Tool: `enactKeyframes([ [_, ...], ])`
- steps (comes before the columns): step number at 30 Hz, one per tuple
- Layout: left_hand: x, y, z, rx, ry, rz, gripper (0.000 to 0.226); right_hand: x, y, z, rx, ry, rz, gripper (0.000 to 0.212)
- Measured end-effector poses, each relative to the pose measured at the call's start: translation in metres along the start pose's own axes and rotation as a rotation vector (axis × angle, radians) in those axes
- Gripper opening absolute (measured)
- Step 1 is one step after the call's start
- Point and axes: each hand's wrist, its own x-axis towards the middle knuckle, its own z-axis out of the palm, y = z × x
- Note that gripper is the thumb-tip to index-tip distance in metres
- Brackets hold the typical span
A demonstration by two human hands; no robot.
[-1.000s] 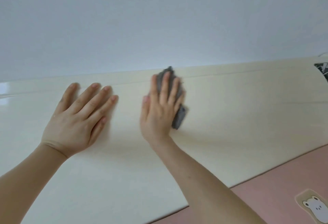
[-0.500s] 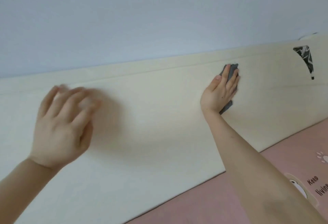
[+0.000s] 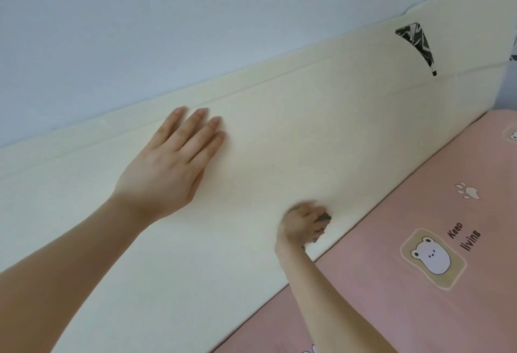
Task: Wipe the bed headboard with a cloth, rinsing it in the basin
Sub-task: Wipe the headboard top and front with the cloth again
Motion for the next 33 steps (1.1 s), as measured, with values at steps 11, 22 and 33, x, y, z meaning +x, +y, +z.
enactKeyframes([
  [11,-0.001,0.000,0.007,-0.025,0.114,-0.018,0.043,0.009,-0.175,0.036,-0.104,-0.083,-1.335,0.053],
  [22,0.001,0.002,0.006,-0.154,0.150,-0.106,0.017,-0.056,0.003,0.011,-0.111,-0.203,-1.099,0.052],
  [33,0.000,0.001,0.008,-0.137,0.170,-0.083,0.008,0.048,-0.155,0.027,-0.148,-0.095,-1.254,0.060],
])
